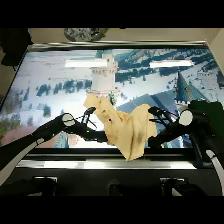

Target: Fold the shirts.

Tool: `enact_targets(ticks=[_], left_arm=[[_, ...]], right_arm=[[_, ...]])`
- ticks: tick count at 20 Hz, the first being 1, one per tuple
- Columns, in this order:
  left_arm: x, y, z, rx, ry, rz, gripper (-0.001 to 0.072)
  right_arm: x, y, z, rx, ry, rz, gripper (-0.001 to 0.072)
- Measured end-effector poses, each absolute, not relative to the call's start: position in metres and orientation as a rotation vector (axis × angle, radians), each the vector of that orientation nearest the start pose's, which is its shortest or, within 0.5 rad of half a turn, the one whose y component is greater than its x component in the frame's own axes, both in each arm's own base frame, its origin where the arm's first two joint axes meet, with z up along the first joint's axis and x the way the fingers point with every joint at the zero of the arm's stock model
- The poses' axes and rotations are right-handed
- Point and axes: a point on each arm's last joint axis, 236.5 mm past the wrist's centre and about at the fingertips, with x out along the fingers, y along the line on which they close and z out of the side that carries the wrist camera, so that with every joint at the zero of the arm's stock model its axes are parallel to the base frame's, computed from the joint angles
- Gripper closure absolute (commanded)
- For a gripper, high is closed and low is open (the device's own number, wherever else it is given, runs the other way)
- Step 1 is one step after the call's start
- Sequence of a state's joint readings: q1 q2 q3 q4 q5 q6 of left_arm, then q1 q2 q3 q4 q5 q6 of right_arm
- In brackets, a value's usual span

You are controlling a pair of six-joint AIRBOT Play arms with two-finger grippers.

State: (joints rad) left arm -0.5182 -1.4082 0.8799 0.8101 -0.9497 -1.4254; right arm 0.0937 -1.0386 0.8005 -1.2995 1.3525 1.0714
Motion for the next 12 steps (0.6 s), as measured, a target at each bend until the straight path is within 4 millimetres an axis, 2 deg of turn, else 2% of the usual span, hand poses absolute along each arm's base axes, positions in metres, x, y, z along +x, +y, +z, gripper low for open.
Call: enact_targets(ticks=[3, 5, 6, 7, 8, 9, 12], left_arm=[[0.249, -0.306, -0.082, -0.381, 1.527, -0.664, 0.0117], [0.250, -0.315, -0.085, -0.413, 1.519, -0.657, 0.0118], [0.251, -0.319, -0.088, -0.428, 1.518, -0.652, 0.0144], [0.251, -0.321, -0.091, -0.435, 1.519, -0.640, 0.0368], [0.253, -0.322, -0.095, -0.438, 1.516, -0.626, 0.0540], [0.254, -0.322, -0.100, -0.448, 1.518, -0.608, 0.0681], [0.258, -0.325, -0.101, -0.465, 1.505, -0.593, 0.0684]], right_arm=[[0.241, 0.080, -0.038, -0.179, 1.470, 0.550, 0.0004], [0.238, 0.080, -0.045, -0.157, 1.480, 0.534, 0.0004], [0.233, 0.083, -0.050, -0.138, 1.491, 0.540, 0.0004], [0.227, 0.086, -0.055, -0.116, 1.503, 0.547, 0.0004], [0.223, 0.090, -0.061, -0.093, 1.512, 0.553, 0.0004], [0.218, 0.094, -0.066, -0.064, 1.517, 0.559, 0.0004], [0.208, 0.109, -0.080, 0.036, 1.527, 0.572, 0.0010]])
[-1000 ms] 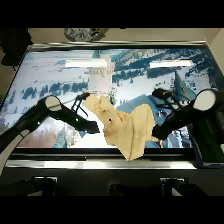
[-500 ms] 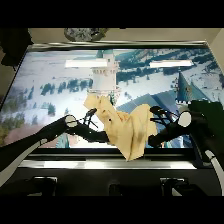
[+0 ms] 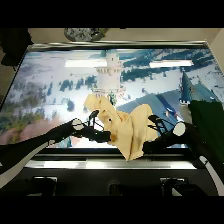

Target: Fold the shirts.

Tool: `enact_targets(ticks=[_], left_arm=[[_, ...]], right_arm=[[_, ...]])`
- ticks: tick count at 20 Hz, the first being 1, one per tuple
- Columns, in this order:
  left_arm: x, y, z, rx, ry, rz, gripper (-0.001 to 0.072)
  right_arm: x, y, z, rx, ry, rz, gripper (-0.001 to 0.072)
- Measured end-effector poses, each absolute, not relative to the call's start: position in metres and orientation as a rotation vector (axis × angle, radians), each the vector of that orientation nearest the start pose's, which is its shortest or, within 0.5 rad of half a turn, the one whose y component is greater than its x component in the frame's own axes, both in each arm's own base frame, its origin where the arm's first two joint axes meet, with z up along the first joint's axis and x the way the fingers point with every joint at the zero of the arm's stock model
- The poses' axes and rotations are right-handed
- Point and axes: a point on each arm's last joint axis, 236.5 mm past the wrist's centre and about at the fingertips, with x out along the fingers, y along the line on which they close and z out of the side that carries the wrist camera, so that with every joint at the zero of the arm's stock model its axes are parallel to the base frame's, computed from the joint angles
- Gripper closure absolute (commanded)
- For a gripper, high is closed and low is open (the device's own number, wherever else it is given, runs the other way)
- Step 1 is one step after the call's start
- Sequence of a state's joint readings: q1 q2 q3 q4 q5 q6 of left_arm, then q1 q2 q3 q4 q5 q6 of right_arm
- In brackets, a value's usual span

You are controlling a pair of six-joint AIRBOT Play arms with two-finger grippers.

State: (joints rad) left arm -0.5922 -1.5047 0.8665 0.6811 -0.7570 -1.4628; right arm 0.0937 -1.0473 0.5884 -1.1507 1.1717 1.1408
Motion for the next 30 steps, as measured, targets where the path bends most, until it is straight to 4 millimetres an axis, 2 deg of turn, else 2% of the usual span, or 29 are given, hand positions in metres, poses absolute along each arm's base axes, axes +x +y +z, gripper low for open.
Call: enact_targets(ticks=[2, 3, 4, 5, 8, 10, 11, 12, 13, 14, 15, 17, 18, 19, 20, 21, 22, 23, 24, 26, 28, 30], left_arm=[[0.261, -0.326, -0.098, -0.464, 1.487, -0.593, 0.0685], [0.263, -0.326, -0.096, -0.464, 1.476, -0.596, 0.0685], [0.264, -0.327, -0.093, -0.462, 1.467, -0.604, 0.0685], [0.265, -0.328, -0.090, -0.463, 1.457, -0.611, 0.0685], [0.269, -0.326, -0.076, -0.452, 1.421, -0.632, 0.0686], [0.284, -0.315, -0.056, -0.428, 1.349, -0.639, 0.0688], [0.295, -0.305, -0.039, -0.407, 1.292, -0.641, 0.0688], [0.310, -0.292, -0.017, -0.389, 1.224, -0.639, 0.0688], [0.328, -0.276, 0.012, -0.371, 1.135, -0.628, 0.0688], [0.344, -0.257, 0.044, -0.360, 1.049, -0.613, 0.0687], [0.362, -0.233, 0.087, -0.360, 0.935, -0.582, 0.0687], [0.387, -0.177, 0.186, -0.367, 0.679, -0.503, 0.0687], [0.389, -0.150, 0.238, -0.369, 0.551, -0.461, 0.0686], [0.383, -0.123, 0.292, -0.366, 0.416, -0.419, 0.0687], [0.371, -0.104, 0.339, -0.353, 0.304, -0.390, 0.0687], [0.353, -0.091, 0.383, -0.338, 0.196, -0.372, 0.0687], [0.335, -0.083, 0.418, -0.320, 0.111, -0.361, 0.0687], [0.316, -0.076, 0.449, -0.298, 0.033, -0.345, 0.0687], [0.299, -0.070, 0.470, -0.269, -0.023, -0.325, 0.0687], [0.272, -0.057, 0.493, -0.214, -0.084, -0.269, 0.0686], [0.252, -0.041, 0.495, -0.173, -0.080, -0.188, 0.0686], [0.243, -0.027, 0.480, -0.140, -0.014, -0.119, 0.0685]], right_arm=[[0.205, 0.118, -0.091, 0.106, 1.536, 0.570, 0.0049], [0.204, 0.125, -0.093, 0.156, 1.538, 0.576, 0.0109], [0.205, 0.133, -0.095, 0.208, 1.537, 0.582, 0.0350], [0.207, 0.138, -0.100, 0.240, 1.534, 0.581, 0.0667], [0.214, 0.150, -0.104, 0.312, 1.513, 0.592, 0.0673], [0.231, 0.152, -0.091, 0.274, 1.443, 0.627, 0.0673], [0.243, 0.151, -0.077, 0.228, 1.394, 0.650, 0.0673], [0.256, 0.147, -0.059, 0.173, 1.337, 0.662, 0.0673], [0.279, 0.137, -0.033, 0.104, 1.246, 0.647, 0.0672], [0.301, 0.124, 0.002, 0.037, 1.145, 0.616, 0.0672], [0.320, 0.108, 0.040, -0.014, 1.046, 0.567, 0.0672], [0.349, 0.068, 0.138, -0.103, 0.806, 0.418, 0.0672], [0.352, 0.050, 0.187, -0.137, 0.690, 0.344, 0.0672], [0.348, 0.034, 0.237, -0.168, 0.577, 0.275, 0.0672], [0.337, 0.024, 0.281, -0.191, 0.480, 0.223, 0.0672], [0.325, 0.020, 0.315, -0.206, 0.406, 0.194, 0.0672], [0.311, 0.018, 0.344, -0.216, 0.337, 0.171, 0.0672], [0.298, 0.016, 0.367, -0.228, 0.284, 0.150, 0.0672], [0.286, 0.014, 0.383, -0.243, 0.248, 0.127, 0.0672], [0.266, 0.012, 0.396, -0.262, 0.232, 0.106, 0.0671], [0.248, 0.011, 0.392, -0.277, 0.271, 0.101, 0.0671], [0.237, 0.012, 0.374, -0.282, 0.359, 0.116, 0.0672]])
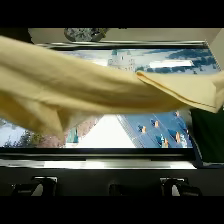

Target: Fold the shirts.

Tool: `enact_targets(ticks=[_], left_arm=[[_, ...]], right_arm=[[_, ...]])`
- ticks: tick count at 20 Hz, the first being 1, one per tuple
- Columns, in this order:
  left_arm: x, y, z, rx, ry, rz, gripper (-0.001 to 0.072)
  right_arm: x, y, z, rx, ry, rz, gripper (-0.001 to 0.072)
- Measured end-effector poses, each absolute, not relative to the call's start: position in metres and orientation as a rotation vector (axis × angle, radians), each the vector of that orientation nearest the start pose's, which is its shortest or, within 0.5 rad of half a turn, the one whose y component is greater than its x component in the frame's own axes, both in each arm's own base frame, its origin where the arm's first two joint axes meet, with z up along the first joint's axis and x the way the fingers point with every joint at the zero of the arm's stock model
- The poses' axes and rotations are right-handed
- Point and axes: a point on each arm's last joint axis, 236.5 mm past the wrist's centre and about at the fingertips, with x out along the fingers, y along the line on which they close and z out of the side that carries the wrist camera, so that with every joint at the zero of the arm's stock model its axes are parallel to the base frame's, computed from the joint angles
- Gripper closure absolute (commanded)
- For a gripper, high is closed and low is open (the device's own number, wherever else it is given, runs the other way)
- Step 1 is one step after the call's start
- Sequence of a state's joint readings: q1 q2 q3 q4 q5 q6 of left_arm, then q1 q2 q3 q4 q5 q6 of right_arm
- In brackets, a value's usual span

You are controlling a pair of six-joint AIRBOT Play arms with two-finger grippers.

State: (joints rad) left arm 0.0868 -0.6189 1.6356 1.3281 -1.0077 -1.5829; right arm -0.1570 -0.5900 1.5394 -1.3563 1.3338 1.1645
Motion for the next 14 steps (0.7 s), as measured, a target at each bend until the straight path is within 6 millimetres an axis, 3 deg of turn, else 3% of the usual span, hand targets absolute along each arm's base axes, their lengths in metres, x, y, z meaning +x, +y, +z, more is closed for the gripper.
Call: enact_targets(ticks=[1, 3, 7, 11, 14], left_arm=[[0.244, -0.023, 0.464, -0.132, 0.048, -0.097, 0.0686], [0.254, -0.015, 0.416, -0.120, 0.217, -0.062, 0.0685], [0.302, -0.009, 0.293, -0.142, 0.568, -0.041, 0.0685], [0.374, -0.016, 0.178, -0.196, 0.807, -0.082, 0.0684], [0.429, -0.014, 0.106, -0.246, 0.900, -0.076, 0.0684]], right_arm=[[0.235, 0.012, 0.358, -0.279, 0.430, 0.130, 0.0672], [0.232, 0.012, 0.308, -0.264, 0.649, 0.181, 0.0672], [0.243, 0.010, 0.193, -0.204, 1.066, 0.292, 0.0671], [0.297, 0.012, 0.081, -0.076, 1.256, 0.342, 0.0670], [0.356, 0.019, 0.021, 0.075, 1.232, 0.313, 0.0670]])
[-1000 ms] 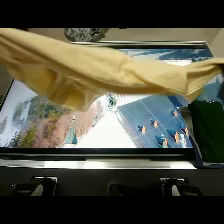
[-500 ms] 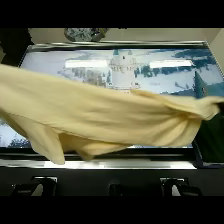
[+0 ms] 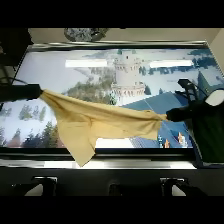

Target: Fold the shirts.

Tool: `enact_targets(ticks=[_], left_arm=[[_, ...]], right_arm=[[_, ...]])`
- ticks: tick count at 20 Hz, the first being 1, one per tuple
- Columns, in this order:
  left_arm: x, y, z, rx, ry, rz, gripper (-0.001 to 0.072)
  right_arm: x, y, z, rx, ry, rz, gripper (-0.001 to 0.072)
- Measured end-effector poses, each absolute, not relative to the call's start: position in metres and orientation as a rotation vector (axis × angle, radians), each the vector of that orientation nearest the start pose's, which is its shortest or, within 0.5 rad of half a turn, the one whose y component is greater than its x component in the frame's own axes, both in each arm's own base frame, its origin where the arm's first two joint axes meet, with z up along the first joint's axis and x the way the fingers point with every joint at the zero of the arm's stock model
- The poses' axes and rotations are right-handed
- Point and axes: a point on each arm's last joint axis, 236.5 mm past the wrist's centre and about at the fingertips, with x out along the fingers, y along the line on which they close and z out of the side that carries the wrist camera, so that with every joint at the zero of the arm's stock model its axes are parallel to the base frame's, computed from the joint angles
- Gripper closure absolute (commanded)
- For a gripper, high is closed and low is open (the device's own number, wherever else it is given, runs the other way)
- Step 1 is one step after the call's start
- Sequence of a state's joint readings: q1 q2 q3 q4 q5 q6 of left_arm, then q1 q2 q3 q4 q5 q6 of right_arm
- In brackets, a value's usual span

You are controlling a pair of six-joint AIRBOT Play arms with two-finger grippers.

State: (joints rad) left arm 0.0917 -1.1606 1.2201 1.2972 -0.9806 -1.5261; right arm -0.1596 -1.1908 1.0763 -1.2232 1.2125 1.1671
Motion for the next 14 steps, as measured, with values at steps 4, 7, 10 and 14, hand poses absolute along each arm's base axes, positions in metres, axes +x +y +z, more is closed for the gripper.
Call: enact_targets(ticks=[4, 7, 10, 14], left_arm=[[0.468, -0.019, 0.040, -0.326, 0.984, -0.076, 0.0684], [0.478, -0.021, 0.017, -0.367, 1.015, -0.077, 0.0446], [0.486, -0.009, 0.024, -0.384, 1.006, -0.068, -0.0009], [0.469, 0.032, 0.040, -0.407, 1.084, -0.034, -0.0003]], right_arm=[[0.429, 0.032, -0.022, 0.334, 1.086, 0.246, 0.0486], [0.460, 0.032, -0.027, 0.438, 0.987, 0.212, 0.0150], [0.475, 0.017, 0.001, 0.398, 0.902, 0.245, 0.0141], [0.453, -0.026, 0.037, 0.296, 0.927, 0.291, 0.0141]])
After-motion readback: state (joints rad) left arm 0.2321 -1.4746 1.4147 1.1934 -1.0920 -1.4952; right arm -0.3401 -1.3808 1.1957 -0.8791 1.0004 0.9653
